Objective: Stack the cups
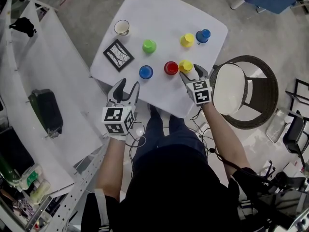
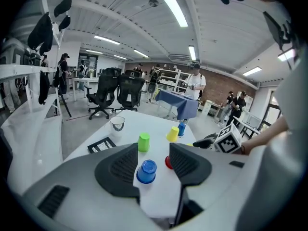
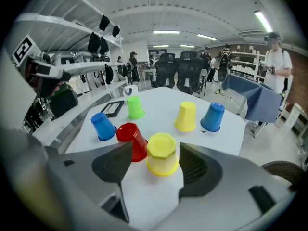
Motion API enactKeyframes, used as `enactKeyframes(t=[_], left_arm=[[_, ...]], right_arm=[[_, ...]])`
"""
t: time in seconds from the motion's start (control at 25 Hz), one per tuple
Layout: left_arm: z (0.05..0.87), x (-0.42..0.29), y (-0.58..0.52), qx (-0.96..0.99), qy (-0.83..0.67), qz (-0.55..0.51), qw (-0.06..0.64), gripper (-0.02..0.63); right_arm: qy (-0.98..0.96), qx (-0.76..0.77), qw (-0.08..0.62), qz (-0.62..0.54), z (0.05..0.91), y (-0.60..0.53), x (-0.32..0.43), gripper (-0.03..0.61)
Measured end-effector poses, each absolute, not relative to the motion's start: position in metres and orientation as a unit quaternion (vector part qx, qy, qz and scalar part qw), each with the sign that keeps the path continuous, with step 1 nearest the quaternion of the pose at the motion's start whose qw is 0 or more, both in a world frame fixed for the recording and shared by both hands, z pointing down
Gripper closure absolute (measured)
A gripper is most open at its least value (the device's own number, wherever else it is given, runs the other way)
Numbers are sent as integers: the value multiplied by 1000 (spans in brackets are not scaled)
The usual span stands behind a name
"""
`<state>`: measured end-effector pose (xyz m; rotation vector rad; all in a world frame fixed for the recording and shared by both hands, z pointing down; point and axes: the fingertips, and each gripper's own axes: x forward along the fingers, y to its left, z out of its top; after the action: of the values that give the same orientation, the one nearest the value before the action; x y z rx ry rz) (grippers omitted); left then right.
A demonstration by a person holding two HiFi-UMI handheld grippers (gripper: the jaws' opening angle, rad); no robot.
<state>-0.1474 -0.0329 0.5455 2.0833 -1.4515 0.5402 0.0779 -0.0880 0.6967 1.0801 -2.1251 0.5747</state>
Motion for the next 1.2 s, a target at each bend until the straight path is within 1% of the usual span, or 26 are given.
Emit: enactKeyframes(t=[0.08,0.2,0.36,0.6,0.68,0.84,0.88,1.08,1.2], left_arm=[[543,-145,-36,774,-538,199,268,410],[540,-141,-40,776,-538,197,264,410],[548,-136,-44,776,-536,204,261,410],[582,-130,-45,768,-532,222,278,410],[600,-129,-46,764,-534,244,268,410],[642,-128,-47,760,-523,316,221,408],[651,-126,-47,761,-514,330,219,405],[688,-121,-54,755,-487,369,238,337],[700,-114,-64,751,-476,383,249,331]], right_arm=[[-818,427,310,228,683,-90,83,275],[-814,447,287,236,668,-98,94,276],[-808,465,275,234,653,-110,108,285],[-807,483,260,220,630,-114,126,298],[-804,492,254,217,621,-114,136,301],[-794,504,263,213,614,-104,161,305],[-792,508,265,211,613,-101,166,307],[-776,531,260,220,613,-86,188,310],[-763,548,258,225,616,-75,201,310]])
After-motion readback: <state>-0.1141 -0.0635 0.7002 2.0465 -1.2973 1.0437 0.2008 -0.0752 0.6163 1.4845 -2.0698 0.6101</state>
